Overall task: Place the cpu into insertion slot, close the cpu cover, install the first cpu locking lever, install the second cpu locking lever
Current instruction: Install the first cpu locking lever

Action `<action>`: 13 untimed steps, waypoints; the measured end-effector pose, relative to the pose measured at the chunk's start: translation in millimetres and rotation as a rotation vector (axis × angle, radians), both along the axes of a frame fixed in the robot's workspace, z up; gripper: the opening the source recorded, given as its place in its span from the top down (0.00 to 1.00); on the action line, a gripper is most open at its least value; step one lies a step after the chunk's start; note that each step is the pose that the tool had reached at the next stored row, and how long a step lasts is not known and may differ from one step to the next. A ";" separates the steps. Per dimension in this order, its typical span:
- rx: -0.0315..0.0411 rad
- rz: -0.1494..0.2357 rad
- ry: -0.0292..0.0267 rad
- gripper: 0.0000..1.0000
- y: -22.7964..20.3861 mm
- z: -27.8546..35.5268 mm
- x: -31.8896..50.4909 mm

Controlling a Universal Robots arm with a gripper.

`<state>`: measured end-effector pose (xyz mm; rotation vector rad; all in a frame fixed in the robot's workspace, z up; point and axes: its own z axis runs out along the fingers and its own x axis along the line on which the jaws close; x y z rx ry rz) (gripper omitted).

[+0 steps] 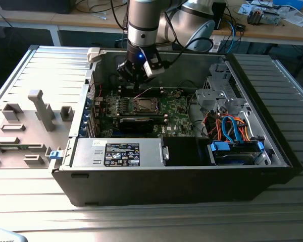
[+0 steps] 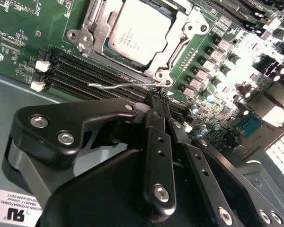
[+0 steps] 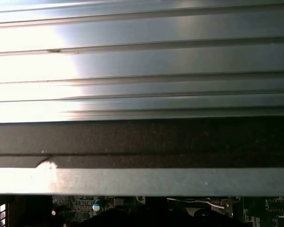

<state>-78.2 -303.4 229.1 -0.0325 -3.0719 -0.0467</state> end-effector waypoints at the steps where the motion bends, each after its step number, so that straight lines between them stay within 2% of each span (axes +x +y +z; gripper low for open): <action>1: -0.0001 0.002 0.0000 0.89 0.4 -0.5 0.3; 5: 0.0000 0.029 0.0000 0.89 2.5 -2.6 0.7; 9: 0.0001 0.031 -0.0001 0.89 5.4 -5.9 1.7; 12: 0.0000 0.031 0.0000 0.89 6.0 -8.8 2.0; 13: 0.0000 0.031 -0.0001 0.89 6.0 -12.1 3.7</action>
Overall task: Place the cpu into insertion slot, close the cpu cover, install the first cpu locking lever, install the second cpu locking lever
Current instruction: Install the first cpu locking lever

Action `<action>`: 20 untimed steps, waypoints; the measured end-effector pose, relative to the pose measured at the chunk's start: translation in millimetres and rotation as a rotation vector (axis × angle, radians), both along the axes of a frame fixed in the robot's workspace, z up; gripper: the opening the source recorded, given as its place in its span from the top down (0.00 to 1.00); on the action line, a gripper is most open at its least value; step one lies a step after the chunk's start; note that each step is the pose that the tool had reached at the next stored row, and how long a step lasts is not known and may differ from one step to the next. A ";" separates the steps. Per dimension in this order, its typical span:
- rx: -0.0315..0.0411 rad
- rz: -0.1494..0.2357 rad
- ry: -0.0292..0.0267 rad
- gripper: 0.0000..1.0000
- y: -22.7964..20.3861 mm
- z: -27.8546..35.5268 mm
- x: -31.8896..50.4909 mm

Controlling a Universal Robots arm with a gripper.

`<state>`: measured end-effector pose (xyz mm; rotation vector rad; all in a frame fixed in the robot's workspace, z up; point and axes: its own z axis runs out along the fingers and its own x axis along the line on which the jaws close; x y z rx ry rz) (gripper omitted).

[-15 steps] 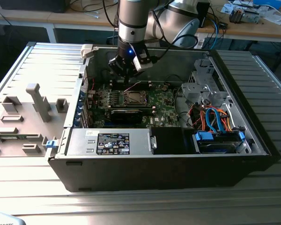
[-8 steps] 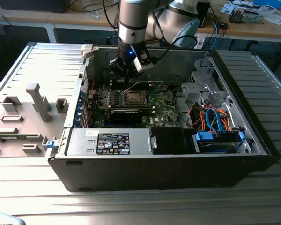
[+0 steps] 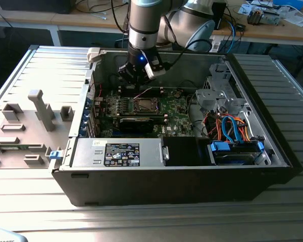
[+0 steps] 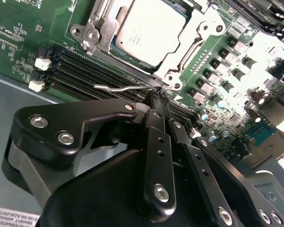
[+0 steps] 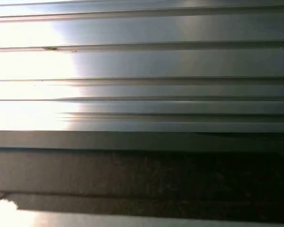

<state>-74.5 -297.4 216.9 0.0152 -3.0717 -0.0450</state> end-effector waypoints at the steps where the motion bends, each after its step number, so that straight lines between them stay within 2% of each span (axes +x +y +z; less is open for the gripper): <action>1: 0.0000 0.000 0.0001 0.89 0.0 -2.6 3.4; 2: 0.0000 0.000 0.0001 0.89 0.1 -8.4 18.1; 3: 0.0001 0.000 0.0002 0.89 0.0 -10.0 22.6; 10: -0.0006 0.000 0.0000 0.89 0.1 -11.6 27.3; 14: -0.0005 0.000 -0.0036 0.89 0.3 -11.6 22.7; 20: -0.0010 0.000 -0.0121 0.89 0.7 -11.4 2.0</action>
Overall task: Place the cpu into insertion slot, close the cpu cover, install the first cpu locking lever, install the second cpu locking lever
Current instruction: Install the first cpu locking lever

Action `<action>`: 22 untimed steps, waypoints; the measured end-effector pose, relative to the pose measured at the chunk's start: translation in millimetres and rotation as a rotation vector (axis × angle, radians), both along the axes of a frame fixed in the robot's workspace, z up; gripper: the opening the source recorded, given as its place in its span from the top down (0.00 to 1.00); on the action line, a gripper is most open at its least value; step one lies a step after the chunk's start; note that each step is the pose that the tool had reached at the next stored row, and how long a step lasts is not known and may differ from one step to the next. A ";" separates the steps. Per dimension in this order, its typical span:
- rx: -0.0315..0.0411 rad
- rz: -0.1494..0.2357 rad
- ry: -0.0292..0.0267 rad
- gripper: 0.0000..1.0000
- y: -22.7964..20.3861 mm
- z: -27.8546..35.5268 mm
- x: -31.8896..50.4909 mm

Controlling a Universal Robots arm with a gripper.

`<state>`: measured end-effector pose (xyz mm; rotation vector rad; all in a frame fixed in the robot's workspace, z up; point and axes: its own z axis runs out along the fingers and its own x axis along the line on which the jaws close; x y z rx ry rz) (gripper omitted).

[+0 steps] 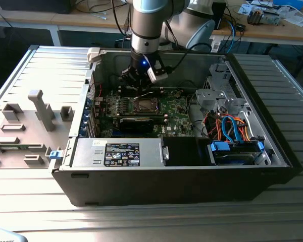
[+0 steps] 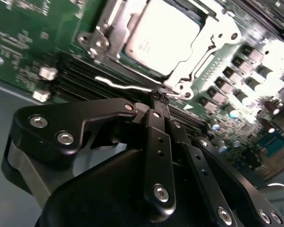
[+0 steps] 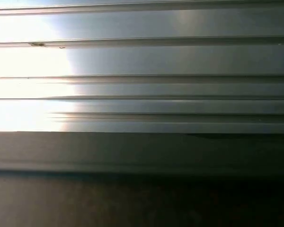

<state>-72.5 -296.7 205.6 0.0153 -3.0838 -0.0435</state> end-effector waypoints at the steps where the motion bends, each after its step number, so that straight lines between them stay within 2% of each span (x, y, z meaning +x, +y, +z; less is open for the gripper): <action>1: -0.0002 0.000 -0.0012 0.89 0.1 0.4 -1.4; 2: 0.0001 0.000 -0.0040 0.89 0.2 2.3 -2.6; 4: 0.0003 0.000 -0.0065 0.89 0.3 11.0 -3.6; 7: 0.0003 0.000 -0.0155 0.89 0.2 12.9 -14.3; 8: 0.0003 0.000 -0.0166 0.89 0.3 12.9 -17.6; 12: 0.0002 0.000 -0.0168 0.89 -2.8 12.4 -18.8; 15: 0.0003 0.000 -0.0168 0.89 -7.8 12.4 -18.7; 22: 0.0003 0.000 -0.0167 0.89 -9.3 11.3 -17.6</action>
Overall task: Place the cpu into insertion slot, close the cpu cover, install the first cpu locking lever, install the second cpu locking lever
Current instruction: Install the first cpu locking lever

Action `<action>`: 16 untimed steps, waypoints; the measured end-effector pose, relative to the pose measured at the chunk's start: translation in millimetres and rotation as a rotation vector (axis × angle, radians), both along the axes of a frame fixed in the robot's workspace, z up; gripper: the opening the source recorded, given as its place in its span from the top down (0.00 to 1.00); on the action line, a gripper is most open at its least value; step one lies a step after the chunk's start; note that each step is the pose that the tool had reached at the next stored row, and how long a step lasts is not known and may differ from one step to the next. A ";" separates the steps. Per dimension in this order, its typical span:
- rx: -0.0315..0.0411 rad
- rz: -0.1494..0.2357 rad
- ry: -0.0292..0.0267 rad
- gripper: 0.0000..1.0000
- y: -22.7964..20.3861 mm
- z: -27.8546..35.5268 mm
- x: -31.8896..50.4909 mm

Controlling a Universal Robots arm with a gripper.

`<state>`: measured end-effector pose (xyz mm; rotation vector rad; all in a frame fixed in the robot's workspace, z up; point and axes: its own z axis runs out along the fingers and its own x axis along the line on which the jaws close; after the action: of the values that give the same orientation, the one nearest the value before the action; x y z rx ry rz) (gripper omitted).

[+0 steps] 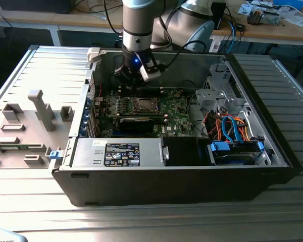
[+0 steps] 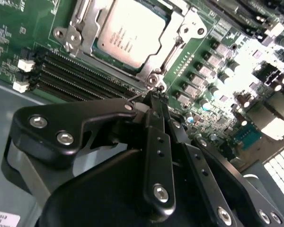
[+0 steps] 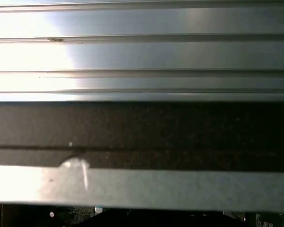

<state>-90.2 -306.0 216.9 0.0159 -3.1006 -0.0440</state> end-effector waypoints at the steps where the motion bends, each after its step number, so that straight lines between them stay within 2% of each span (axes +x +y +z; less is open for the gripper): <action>1: 0.0000 0.000 0.0000 0.89 0.0 -0.4 0.6; 6: -0.0001 0.004 0.0008 0.89 0.3 -3.4 9.1; 10: -0.0001 0.026 0.0008 0.89 0.7 -6.4 11.1; 16: 0.0000 0.028 0.0014 0.89 2.8 -9.9 17.3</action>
<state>-72.8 -303.2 207.0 0.0590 -3.0983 -0.0431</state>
